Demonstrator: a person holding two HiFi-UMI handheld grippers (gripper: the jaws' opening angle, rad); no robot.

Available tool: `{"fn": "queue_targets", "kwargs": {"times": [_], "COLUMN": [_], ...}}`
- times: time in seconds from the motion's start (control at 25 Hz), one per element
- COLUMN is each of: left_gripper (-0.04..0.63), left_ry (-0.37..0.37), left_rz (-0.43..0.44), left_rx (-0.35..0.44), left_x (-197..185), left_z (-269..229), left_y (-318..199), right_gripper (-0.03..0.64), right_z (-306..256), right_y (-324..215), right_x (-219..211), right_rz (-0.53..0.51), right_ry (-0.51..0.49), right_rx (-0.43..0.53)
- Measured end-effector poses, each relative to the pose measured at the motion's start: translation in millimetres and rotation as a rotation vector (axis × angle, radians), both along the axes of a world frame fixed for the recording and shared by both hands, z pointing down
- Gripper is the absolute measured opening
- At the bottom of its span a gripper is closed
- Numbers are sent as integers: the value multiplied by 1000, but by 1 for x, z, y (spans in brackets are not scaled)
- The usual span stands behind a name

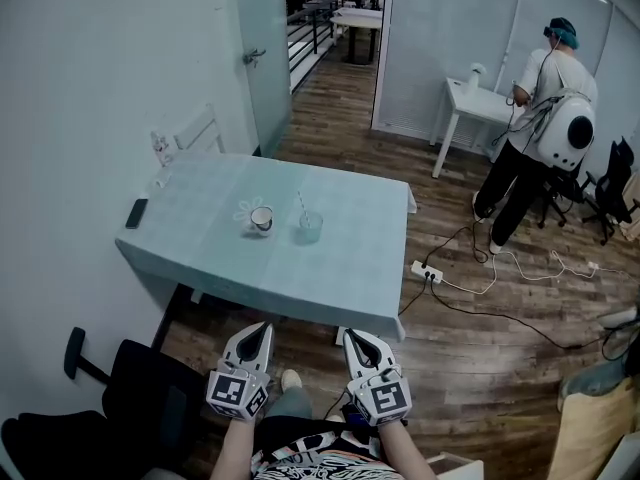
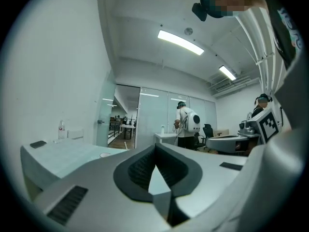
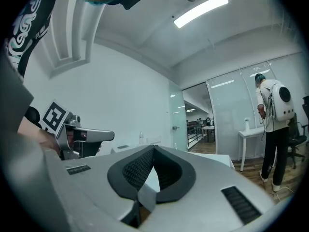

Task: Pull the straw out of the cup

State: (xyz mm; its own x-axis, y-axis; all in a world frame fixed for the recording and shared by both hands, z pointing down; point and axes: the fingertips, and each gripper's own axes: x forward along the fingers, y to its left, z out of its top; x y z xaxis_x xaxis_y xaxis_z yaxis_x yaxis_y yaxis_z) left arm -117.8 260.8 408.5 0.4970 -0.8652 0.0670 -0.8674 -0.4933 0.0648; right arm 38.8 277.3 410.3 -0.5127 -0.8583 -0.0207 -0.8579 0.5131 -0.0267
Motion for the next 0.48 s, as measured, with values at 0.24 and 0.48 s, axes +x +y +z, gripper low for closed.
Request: {"fn": "queue_targets", "kwargs": {"times": [0.24, 0.48], "left_gripper": [28, 28], "left_ry": [-20, -1], "left_rz": [-55, -43], "left_rx": [26, 12], "left_x": [-3, -4], "left_z": [0, 9], "left_y": [-39, -104], "right_gripper": [26, 26], "right_z": [4, 11], "right_y": [-32, -89], "right_x": [5, 2], "right_rz": [4, -5], "right_ry": [-9, 4], "right_rx": [-16, -28]}}
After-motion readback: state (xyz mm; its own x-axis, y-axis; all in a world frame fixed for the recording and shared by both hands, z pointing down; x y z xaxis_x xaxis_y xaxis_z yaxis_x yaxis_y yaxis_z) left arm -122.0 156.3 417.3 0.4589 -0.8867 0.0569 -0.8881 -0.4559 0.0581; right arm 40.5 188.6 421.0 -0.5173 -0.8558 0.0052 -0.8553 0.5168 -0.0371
